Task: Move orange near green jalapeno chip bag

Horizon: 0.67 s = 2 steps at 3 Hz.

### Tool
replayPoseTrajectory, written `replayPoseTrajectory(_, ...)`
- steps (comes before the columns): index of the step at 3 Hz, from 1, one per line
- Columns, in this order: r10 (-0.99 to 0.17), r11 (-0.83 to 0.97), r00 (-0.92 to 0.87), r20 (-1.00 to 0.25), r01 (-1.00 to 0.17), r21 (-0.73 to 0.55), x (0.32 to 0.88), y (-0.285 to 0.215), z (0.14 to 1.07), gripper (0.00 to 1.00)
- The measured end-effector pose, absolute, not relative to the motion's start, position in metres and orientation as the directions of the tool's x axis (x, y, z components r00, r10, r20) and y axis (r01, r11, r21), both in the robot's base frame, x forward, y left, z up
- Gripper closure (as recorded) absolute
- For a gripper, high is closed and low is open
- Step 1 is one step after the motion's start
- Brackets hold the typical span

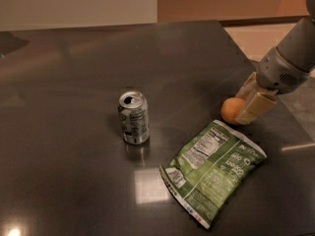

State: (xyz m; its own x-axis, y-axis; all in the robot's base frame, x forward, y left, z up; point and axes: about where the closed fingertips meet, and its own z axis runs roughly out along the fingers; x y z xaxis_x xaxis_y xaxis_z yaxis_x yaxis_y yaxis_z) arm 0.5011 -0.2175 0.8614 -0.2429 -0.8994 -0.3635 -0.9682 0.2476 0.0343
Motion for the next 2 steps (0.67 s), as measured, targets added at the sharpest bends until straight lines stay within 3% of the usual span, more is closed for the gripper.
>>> replayPoseTrajectory(1, -0.898, 0.247, -0.241, -0.368, -0.969, 0.031, 0.5008, -0.2188, 0.8567, 0.13)
replayPoseTrajectory(2, -0.898, 0.247, -0.24, -0.369, -0.969, 0.029, 0.5021, -0.2178, 0.856, 0.0)
